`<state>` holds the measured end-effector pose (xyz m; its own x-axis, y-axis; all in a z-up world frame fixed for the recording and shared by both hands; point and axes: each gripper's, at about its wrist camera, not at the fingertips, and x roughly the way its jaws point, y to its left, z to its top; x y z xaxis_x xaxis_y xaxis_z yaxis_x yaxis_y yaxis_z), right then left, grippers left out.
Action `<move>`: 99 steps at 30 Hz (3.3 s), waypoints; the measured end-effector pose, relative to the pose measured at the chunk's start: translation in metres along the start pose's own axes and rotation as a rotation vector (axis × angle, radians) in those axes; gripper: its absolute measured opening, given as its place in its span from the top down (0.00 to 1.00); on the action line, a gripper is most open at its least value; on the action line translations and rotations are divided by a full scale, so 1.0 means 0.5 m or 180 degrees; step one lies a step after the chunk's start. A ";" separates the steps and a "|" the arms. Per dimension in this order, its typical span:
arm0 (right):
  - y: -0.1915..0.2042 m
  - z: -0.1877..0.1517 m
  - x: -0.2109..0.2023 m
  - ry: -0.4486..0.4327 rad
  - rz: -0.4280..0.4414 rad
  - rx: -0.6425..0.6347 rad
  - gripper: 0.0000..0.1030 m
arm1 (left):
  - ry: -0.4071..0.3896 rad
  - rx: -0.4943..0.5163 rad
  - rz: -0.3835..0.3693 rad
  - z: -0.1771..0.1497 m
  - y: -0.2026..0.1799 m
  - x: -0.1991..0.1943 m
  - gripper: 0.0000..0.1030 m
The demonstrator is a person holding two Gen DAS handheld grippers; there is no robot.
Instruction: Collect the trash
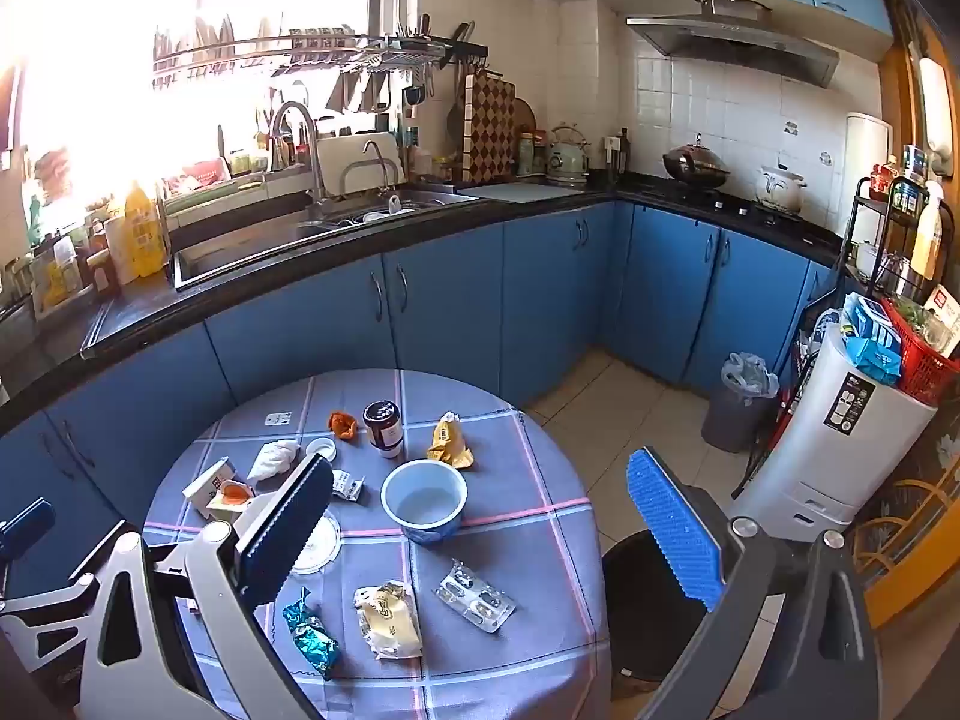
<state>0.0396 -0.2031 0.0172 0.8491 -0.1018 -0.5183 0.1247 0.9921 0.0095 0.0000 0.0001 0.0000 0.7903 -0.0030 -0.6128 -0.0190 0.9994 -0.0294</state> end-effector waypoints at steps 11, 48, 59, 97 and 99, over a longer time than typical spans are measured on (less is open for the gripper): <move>0.012 -0.003 0.000 0.0023 0.0013 -0.0020 0.07 | -0.0005 0.0008 -0.0016 0.000 0.000 -0.001 0.03; 0.024 -0.009 0.007 0.0054 0.0020 -0.0064 0.07 | 0.0011 0.0007 -0.0026 -0.006 -0.017 0.004 0.03; 0.023 -0.010 0.007 0.0057 0.0027 -0.0069 0.07 | 0.0017 0.0000 -0.0028 -0.004 -0.010 0.007 0.03; 0.029 -0.011 0.006 0.0055 0.0031 -0.0087 0.07 | 0.0030 -0.0001 -0.0037 -0.015 -0.021 0.010 0.03; 0.031 -0.011 0.007 0.0058 0.0029 -0.0090 0.07 | 0.0033 -0.0003 -0.0037 -0.015 -0.020 0.010 0.03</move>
<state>0.0415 -0.1879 0.0108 0.8407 -0.0915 -0.5338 0.1021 0.9947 -0.0096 -0.0003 -0.0101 -0.0086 0.7840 -0.0151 -0.6206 -0.0102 0.9993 -0.0372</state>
